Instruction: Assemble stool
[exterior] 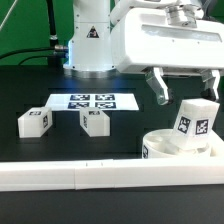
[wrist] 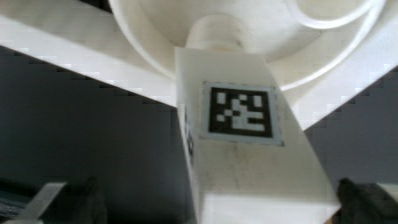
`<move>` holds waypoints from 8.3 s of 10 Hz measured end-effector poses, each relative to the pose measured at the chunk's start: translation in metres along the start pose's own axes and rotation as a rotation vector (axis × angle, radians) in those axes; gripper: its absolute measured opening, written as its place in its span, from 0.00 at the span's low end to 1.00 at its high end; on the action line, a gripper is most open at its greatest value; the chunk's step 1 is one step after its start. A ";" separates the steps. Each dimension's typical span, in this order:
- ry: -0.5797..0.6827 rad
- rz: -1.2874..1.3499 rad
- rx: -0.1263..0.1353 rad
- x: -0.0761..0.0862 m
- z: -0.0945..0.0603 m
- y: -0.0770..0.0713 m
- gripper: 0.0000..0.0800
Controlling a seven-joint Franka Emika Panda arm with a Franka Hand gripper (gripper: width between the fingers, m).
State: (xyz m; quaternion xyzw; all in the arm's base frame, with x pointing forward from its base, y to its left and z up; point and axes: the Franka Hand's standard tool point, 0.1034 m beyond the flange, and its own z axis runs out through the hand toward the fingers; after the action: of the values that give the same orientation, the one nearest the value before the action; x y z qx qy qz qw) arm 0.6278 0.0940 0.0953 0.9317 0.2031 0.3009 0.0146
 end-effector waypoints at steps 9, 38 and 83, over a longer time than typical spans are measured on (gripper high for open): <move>-0.258 0.137 0.097 0.019 0.006 -0.004 0.81; -0.438 -1.263 0.403 0.019 0.004 0.012 0.81; -0.530 2.306 -0.337 0.003 0.020 -0.009 0.55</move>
Offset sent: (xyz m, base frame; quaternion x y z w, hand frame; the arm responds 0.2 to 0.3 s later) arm 0.0121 0.0182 0.0209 0.0091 -0.0736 0.0804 0.9940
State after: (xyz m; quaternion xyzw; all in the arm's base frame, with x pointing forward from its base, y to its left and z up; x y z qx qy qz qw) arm 0.6378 0.1056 0.0786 0.5843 -0.8042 -0.0420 -0.1005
